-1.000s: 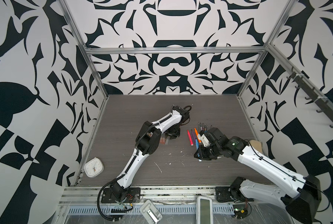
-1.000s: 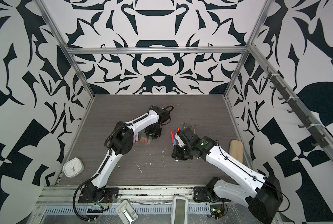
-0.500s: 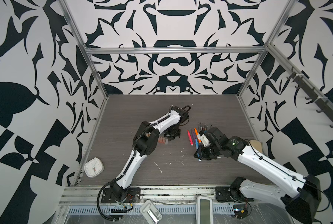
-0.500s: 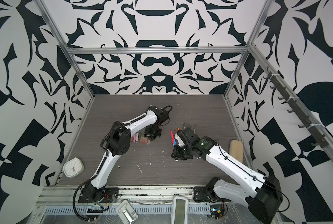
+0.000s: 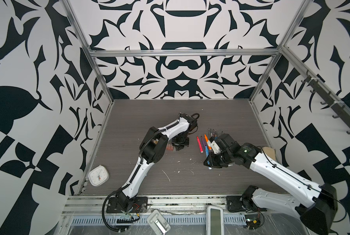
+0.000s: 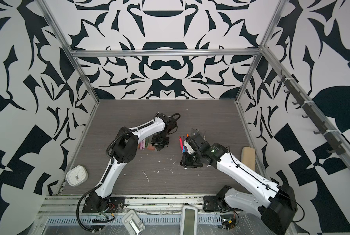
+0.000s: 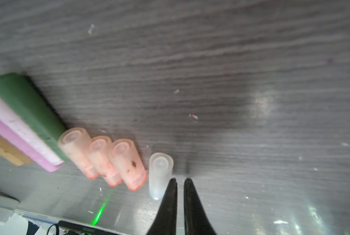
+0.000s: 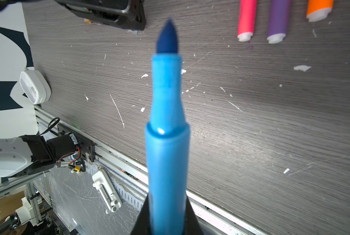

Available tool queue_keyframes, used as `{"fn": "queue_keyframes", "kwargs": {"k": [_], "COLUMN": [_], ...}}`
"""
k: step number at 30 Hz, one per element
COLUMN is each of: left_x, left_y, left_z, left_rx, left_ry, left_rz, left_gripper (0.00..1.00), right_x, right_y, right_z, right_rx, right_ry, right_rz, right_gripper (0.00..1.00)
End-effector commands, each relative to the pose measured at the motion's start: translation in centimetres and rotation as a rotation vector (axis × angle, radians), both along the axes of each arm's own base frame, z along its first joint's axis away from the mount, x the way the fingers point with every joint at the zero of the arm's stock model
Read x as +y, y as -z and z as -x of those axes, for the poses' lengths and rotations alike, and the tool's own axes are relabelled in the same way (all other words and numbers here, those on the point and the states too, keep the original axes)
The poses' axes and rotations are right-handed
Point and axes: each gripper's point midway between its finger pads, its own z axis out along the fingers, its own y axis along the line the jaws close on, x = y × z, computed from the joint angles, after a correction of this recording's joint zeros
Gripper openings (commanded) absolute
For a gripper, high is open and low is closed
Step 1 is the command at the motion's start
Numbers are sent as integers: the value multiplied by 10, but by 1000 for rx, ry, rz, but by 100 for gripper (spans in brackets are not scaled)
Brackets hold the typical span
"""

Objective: Open the pen caps
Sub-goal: 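Lower the clear cap at the end of the cap row and open the left gripper, then lay the blue highlighter by the pink one with the right gripper while the left withdraws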

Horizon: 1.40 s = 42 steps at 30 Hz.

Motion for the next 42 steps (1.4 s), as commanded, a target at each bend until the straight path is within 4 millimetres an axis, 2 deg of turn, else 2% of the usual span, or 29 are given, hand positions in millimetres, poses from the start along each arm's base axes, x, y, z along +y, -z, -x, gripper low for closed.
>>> {"fn": "queue_keyframes", "kwargs": {"k": [1,17,25,32,36,39,42], "left_x": [3,6,-3,-38,-51,-45,-22], "left_y": [-4,-4,-12,-52,-93,-129,-156], "left_z": [4,3,0,-12,-23,-33,-42], "left_rx": [19,16,0,-81,-196,-306,-382], "left_ry": [2,8,3,-17,-48,-92,-164], "left_rz": [-21,-34,12,227,364,471,559], "left_gripper": [15,27,26,26,31,35,35], "right_x": [0,-1,-2,-13,-21,-18,-9], "right_y": [-8,-9,-8,2,20,27,34], "right_z": [-1,0,0,-5,-13,-29,-52], "right_rx": [-20,-18,-19,-22,8,12,8], "right_ry": [16,23,27,68,81,63,29], "right_rz": [-28,-34,-32,44,155,228,307], "right_gripper": [0,0,0,0,0,0,0]}}
